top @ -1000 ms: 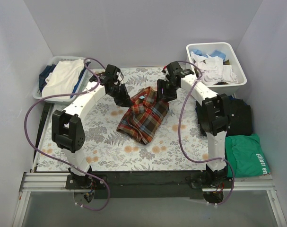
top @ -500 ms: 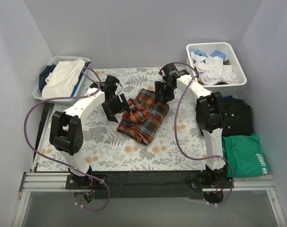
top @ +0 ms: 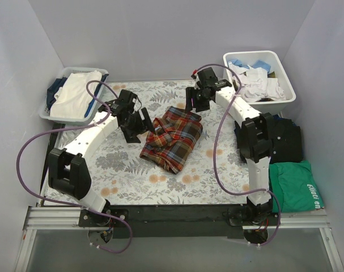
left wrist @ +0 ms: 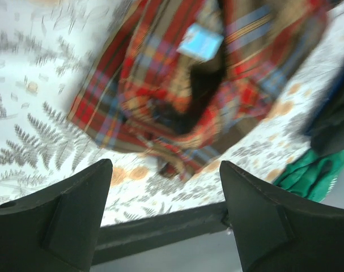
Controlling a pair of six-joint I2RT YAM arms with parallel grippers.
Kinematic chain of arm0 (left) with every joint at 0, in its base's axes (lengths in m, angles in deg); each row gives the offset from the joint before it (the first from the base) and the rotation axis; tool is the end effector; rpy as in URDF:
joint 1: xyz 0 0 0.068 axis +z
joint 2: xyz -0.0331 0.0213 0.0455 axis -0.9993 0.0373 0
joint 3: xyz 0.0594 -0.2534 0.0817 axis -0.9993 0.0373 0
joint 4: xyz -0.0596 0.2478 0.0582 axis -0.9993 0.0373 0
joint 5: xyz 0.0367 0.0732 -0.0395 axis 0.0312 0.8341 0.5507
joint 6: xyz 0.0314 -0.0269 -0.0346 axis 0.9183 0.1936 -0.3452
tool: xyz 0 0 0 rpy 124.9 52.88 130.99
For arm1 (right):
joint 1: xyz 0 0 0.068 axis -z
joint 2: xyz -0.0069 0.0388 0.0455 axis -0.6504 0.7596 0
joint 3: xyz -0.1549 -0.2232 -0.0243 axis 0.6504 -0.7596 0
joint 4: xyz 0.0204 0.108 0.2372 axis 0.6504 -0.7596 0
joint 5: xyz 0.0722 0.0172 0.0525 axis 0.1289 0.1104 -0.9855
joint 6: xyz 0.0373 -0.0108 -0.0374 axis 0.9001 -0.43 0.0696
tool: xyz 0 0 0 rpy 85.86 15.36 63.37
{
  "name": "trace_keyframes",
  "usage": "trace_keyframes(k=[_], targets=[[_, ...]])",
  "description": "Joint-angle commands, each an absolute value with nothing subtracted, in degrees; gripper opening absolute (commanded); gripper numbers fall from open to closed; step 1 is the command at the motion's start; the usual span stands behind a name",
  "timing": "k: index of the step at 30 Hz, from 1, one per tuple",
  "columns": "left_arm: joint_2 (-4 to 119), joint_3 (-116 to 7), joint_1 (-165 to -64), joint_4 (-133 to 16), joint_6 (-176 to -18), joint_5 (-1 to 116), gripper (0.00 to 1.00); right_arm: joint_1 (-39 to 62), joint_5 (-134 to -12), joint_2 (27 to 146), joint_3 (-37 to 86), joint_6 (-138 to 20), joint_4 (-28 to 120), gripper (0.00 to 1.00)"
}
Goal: Fold and stack the long sleeve shirts
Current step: Fold the shirt
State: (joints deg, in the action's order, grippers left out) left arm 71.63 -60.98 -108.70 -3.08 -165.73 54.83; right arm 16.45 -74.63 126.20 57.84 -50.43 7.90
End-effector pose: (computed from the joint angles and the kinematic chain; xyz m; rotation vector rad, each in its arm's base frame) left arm 0.2947 -0.1193 0.2912 -1.3811 2.5695 -0.6902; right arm 0.4330 0.2000 0.2633 -0.2626 2.4903 0.4833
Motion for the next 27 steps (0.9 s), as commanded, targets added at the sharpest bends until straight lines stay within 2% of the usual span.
trace_keyframes(k=[1, 9, 15, 23, 27], targets=[[69.24, -54.91, -109.04, -2.98, -164.56, 51.51, 0.77, 16.49, -77.04, 131.84, 56.67, -50.64, 8.28, 0.65], [68.36, -48.76, -109.04, -8.34, -162.72, 43.08, 0.78, 16.49, -78.09, 127.46, 42.37, -50.82, 12.23, 0.63], [73.72, -49.89, -108.95, -11.41, -161.22, 42.19, 0.78, 16.22, -81.25, 120.35, 29.37, -47.92, 12.49, 0.62], [89.07, -65.94, -105.44, -18.01, -158.94, 39.04, 0.79, 12.28, -92.23, 110.31, 17.64, -48.17, 11.01, 0.62], [96.56, -75.86, -102.89, -15.48, -156.66, 37.88, 0.78, 5.87, -89.09, 108.29, 19.05, -51.52, 5.30, 0.62]])
